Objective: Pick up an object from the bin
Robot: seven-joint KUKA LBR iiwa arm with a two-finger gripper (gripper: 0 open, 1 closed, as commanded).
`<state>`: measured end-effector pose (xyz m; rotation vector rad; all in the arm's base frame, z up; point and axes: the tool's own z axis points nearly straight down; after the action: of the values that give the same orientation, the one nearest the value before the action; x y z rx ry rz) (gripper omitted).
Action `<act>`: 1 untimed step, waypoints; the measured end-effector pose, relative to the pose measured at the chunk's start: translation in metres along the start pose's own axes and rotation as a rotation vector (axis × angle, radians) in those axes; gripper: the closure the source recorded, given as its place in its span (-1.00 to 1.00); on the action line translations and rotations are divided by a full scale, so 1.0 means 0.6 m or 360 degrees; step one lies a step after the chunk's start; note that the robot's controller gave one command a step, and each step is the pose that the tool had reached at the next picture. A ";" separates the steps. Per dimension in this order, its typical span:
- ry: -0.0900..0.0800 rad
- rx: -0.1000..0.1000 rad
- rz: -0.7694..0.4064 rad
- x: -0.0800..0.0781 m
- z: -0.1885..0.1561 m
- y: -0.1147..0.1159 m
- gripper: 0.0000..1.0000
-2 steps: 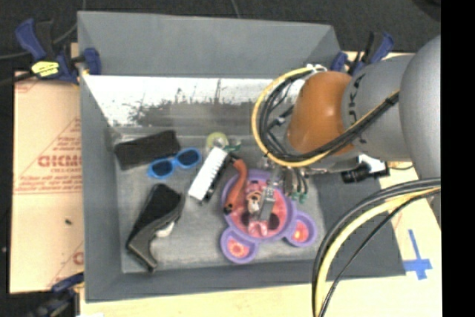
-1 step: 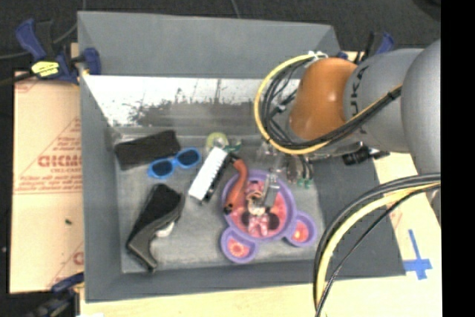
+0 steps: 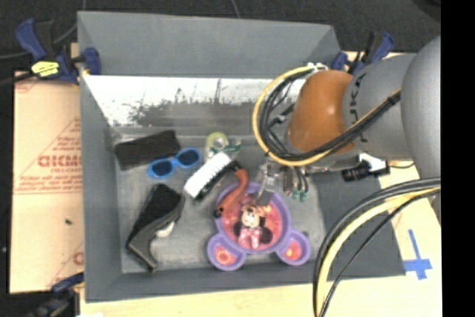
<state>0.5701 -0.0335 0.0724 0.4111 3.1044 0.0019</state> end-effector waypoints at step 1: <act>0.0000 0.0000 0.0000 0.000 0.000 0.000 1.00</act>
Offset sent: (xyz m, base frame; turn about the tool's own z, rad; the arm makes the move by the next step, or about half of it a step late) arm 0.0000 -0.0001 0.0451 0.0000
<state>0.5701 -0.0335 0.0724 0.4108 3.1044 0.0018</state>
